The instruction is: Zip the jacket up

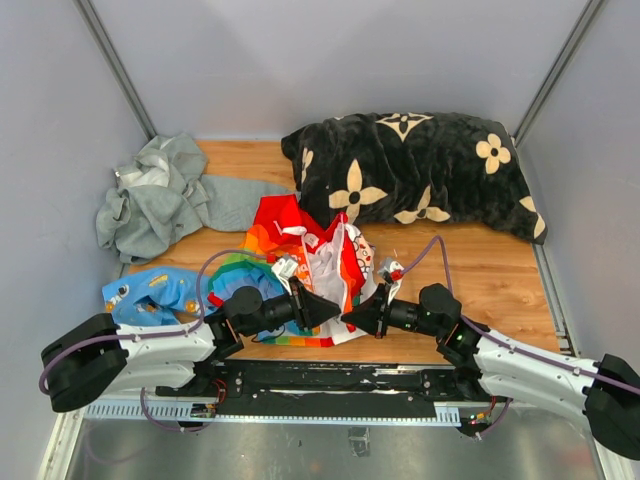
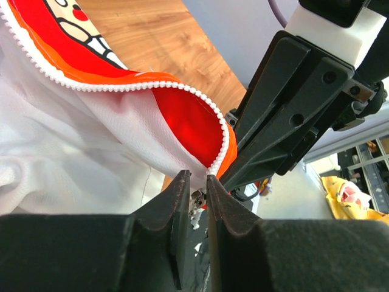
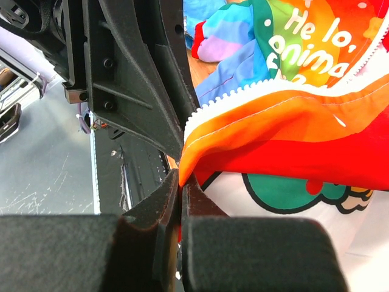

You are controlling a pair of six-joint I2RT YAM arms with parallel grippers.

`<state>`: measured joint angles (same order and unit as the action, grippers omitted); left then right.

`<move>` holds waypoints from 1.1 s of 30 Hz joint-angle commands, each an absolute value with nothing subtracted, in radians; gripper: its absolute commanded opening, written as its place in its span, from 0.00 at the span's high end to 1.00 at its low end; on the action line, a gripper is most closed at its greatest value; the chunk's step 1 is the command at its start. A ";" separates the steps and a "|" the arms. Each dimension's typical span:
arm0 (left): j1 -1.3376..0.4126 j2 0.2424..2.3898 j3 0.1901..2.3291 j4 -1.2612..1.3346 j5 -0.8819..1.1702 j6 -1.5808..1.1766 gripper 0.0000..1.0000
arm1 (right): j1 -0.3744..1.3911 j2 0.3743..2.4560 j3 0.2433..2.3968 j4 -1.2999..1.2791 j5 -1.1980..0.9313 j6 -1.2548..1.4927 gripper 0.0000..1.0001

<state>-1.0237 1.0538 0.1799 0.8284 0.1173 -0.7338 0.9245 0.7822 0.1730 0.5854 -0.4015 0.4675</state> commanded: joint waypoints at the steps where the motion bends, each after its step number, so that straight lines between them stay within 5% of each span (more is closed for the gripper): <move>1: -1.029 1.066 0.174 0.827 0.157 -0.731 0.79 | 0.898 0.749 0.180 0.615 -0.397 0.461 0.99; 13: -1.062 1.038 0.132 0.821 0.121 -0.777 0.65 | 0.874 0.732 0.169 0.619 -0.379 0.477 0.99; 28: -1.064 0.859 0.360 0.034 -0.165 -0.805 0.26 | 0.867 0.584 0.160 0.407 -0.261 0.428 0.99; 31: -1.063 0.878 0.410 -0.082 -0.208 -0.841 0.04 | 0.867 0.578 0.156 0.402 -0.253 0.429 0.99; 33: -1.062 0.884 0.449 -0.162 -0.250 -0.873 0.01 | 0.867 0.575 0.155 0.399 -0.253 0.431 0.99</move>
<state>-1.0573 0.8703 0.3759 0.0715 -0.1410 -0.8120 0.8787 0.5911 0.1688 0.4171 -0.2821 0.4465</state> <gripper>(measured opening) 0.967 0.022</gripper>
